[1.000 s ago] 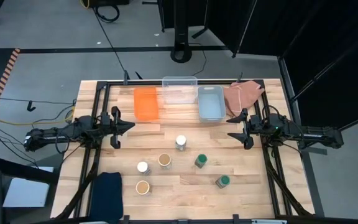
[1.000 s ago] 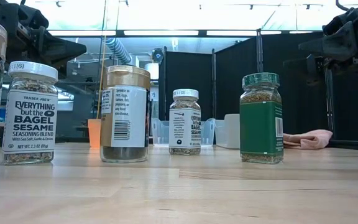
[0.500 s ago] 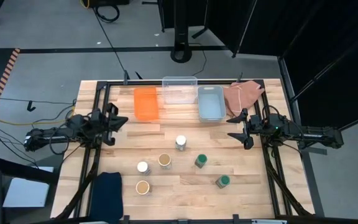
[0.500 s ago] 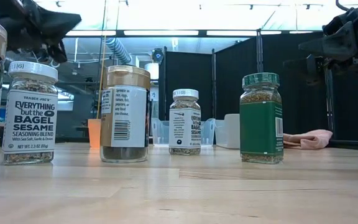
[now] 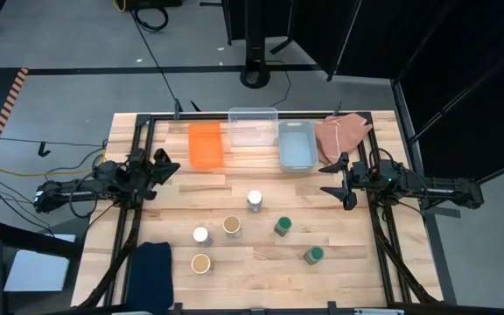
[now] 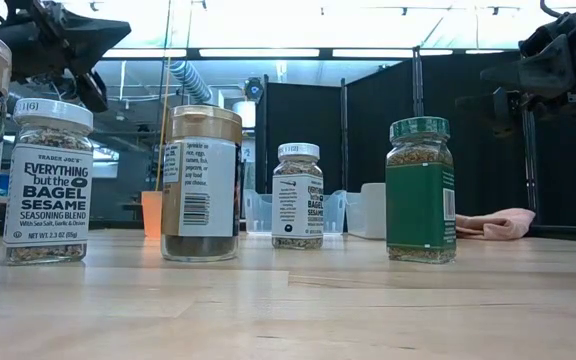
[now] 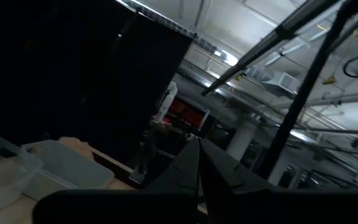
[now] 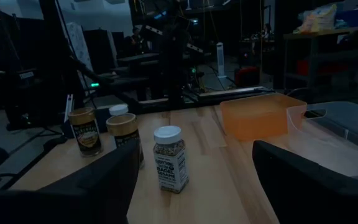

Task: Sort spices by type
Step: Put the top green seasoning bottle into the transparent bin

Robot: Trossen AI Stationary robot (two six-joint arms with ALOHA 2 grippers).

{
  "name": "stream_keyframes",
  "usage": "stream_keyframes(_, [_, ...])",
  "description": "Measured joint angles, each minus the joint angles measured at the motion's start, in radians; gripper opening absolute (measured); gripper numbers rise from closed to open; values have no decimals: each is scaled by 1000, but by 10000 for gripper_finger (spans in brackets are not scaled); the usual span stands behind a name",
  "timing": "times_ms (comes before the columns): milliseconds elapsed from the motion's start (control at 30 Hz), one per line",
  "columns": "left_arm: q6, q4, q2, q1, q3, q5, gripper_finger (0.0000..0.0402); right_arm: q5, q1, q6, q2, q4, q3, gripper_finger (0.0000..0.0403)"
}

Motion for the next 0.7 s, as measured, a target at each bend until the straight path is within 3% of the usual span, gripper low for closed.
stream_keyframes(433, [-2, -1, 0, 0, 0, -19, 15, 1, 0, 2, 0, 1, 0, 319])
stream_keyframes(700, [-2, 3, 0, 0, 0, -50, 15, 0, 0, 113, 0, 91, 0, 319])
